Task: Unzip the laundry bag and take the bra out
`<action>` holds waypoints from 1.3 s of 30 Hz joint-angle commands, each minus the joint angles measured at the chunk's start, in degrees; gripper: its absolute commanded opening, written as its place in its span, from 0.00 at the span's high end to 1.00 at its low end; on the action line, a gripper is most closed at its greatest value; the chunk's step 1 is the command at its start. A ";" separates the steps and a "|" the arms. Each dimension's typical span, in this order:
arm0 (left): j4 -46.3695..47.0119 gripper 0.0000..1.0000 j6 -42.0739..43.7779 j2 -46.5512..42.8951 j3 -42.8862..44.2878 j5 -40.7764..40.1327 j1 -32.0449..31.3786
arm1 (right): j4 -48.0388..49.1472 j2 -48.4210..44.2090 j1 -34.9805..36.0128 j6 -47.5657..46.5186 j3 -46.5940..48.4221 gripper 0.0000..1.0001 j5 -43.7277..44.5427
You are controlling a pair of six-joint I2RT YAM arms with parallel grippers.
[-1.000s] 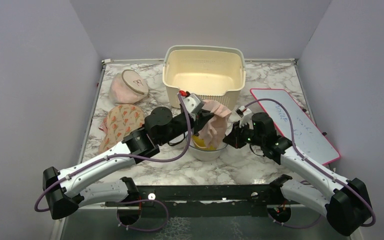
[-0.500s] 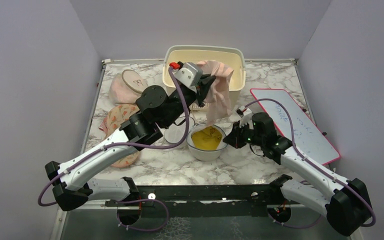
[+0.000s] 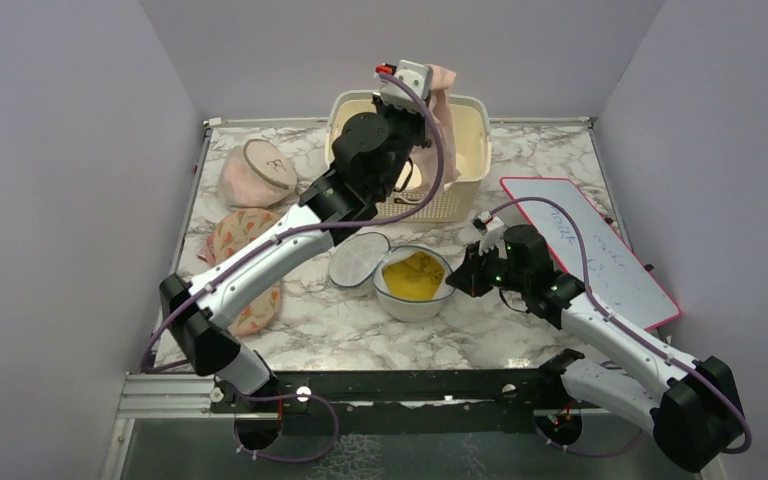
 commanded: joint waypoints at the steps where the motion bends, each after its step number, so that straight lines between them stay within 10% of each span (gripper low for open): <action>1: 1.32 1.00 -4.90 8.11 7.90 -1.02 5.43 | 0.80 -0.45 0.17 -0.89 0.19 0.99 0.00; 10: -15.93 1.00 -16.76 27.34 28.03 0.61 12.92 | 0.88 -0.75 0.15 -0.94 0.06 0.99 0.14; 14: -22.48 0.46 -17.21 31.56 31.85 1.99 14.58 | 0.78 -0.93 0.15 -0.96 0.10 0.99 -0.18; 20: -18.56 0.18 -18.57 18.61 13.98 9.73 14.57 | 1.23 -1.07 0.15 -0.94 -0.14 0.99 -0.73; 29: -12.20 0.37 -27.53 -9.13 -27.39 17.54 13.62 | 1.65 -0.09 0.26 -0.81 -0.17 0.99 -2.73; 36: -8.68 0.37 -25.95 -16.36 -40.22 23.16 4.67 | 1.32 3.05 0.33 -0.17 0.37 0.99 -4.08; 39: -9.72 0.56 -25.06 -15.07 -41.75 14.78 -2.95 | 1.16 4.31 0.38 -0.26 0.51 0.99 -5.17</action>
